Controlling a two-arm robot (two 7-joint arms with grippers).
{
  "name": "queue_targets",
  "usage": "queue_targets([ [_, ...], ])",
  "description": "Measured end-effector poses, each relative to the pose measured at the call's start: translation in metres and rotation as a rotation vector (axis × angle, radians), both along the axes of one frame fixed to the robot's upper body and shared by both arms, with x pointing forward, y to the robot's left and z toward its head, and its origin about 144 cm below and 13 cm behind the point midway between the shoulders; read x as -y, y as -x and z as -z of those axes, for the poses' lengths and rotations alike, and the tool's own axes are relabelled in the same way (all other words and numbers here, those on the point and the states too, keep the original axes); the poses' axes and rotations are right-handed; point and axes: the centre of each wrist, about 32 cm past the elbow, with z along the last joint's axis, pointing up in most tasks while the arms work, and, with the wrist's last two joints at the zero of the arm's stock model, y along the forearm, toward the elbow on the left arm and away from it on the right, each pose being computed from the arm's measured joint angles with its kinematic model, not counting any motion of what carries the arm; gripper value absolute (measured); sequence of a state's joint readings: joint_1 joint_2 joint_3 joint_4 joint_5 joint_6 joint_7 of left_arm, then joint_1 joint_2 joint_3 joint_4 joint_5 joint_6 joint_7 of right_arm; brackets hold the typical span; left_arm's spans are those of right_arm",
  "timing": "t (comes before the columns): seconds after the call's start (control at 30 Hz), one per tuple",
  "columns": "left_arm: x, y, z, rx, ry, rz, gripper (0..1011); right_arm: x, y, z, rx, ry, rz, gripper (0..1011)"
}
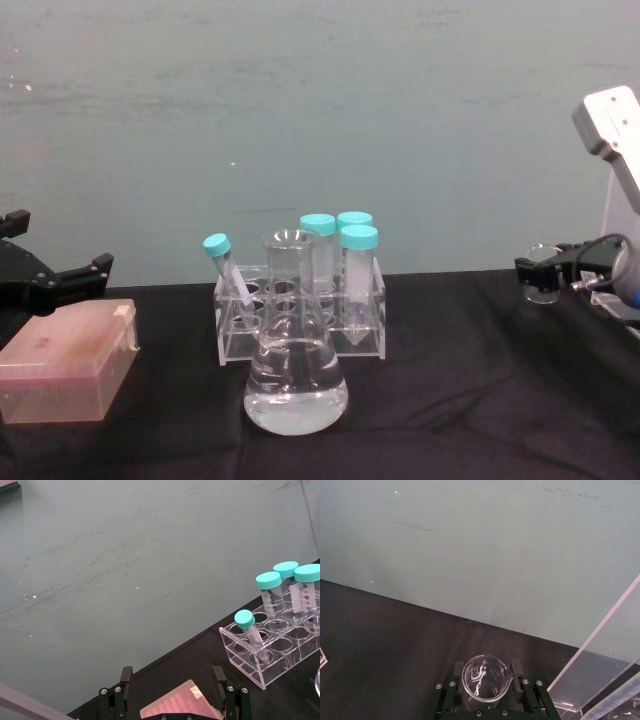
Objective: Place the experimental apparatus aside using one hand.
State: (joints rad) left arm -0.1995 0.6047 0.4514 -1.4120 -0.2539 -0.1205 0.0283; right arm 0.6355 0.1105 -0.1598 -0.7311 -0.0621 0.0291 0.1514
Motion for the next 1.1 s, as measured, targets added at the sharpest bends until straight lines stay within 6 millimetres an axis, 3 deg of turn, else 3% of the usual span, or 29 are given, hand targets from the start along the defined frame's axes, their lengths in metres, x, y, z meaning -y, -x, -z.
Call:
queue_targets([
  [0.33,0.0,0.0,0.0,0.0,0.0,0.0,1000,-0.0001,0.0002,0.0,-0.001,-0.001,0.001,594],
  [0.83,0.0,0.0,0.0,0.0,0.0,0.0,1000,-0.0001,0.0001,-0.0001,0.0,-0.001,0.002,1002],
  [1.1,0.0,0.0,0.0,0.0,0.0,0.0,1000,-0.0001,0.0002,-0.0001,0.0,-0.001,0.002,1000],
])
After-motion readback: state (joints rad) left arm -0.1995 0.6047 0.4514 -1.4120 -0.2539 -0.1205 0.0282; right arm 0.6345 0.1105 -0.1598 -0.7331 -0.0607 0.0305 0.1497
